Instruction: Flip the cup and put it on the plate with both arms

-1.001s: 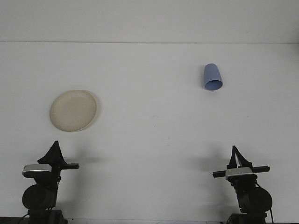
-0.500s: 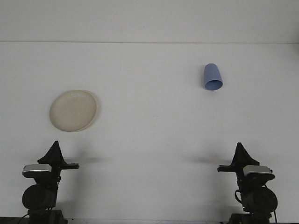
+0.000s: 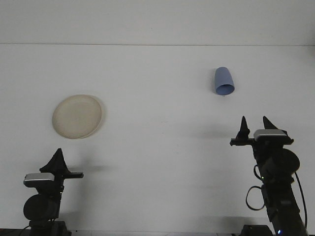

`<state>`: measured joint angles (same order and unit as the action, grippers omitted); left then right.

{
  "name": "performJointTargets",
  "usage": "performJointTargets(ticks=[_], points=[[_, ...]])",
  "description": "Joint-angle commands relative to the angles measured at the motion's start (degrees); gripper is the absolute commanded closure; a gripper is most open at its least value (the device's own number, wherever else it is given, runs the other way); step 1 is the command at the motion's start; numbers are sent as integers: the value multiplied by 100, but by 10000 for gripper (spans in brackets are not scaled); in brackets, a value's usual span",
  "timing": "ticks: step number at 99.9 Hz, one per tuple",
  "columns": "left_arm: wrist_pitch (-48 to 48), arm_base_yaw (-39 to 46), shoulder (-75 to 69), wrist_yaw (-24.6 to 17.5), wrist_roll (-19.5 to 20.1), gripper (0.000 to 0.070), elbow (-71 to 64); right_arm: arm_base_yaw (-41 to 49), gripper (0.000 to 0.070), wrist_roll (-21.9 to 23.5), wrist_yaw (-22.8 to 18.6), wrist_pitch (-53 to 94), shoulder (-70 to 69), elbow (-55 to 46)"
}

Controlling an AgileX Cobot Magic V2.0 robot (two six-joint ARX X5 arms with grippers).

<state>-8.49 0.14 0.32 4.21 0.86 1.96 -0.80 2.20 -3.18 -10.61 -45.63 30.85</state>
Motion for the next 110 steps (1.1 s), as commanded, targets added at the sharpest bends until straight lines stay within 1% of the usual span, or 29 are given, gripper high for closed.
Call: performJointTargets(ticks=[1, 15, 22, 24, 57, 73, 92, 99, 103, 106, 110], points=[[-59, 4, -7, 22, -7, 686, -114, -2, 204, -387, -7, -514, -616, 72], [-59, 4, -7, 22, -7, 687, -114, -4, 197, -483, -42, -1392, -1961, 321], [-59, 4, -7, 22, -7, 687, -114, -4, 120, -627, -46, -1666, -2627, 573], [-59, 4, -7, 22, -7, 687, -114, -4, 108, -680, -46, -1705, -2822, 673], [-59, 4, -7, 22, -7, 686, -114, -197, 110, -1456, -33, -1738, -5624, 2623], [-59, 4, -7, 22, -7, 687, -114, -348, 110, -1576, -4, -1812, -6585, 3390], [-59, 4, -7, 22, -7, 687, -114, -420, 111, -1598, -313, -1943, -7340, 4118], [-59, 4, -7, 22, -7, 687, -114, -420, 115, -1598, -332, -1943, -7519, 4332], [-59, 4, -7, 22, -7, 687, -114, -420, 134, -1598, -382, -1978, -7628, 4437], [-59, 4, -7, 22, -7, 686, -114, -417, 166, -1598, -472, -2009, -7702, 4511], [-59, 4, -7, 22, -7, 687, -114, -415, 228, -1598, -597, -2015, -7770, 4599]])
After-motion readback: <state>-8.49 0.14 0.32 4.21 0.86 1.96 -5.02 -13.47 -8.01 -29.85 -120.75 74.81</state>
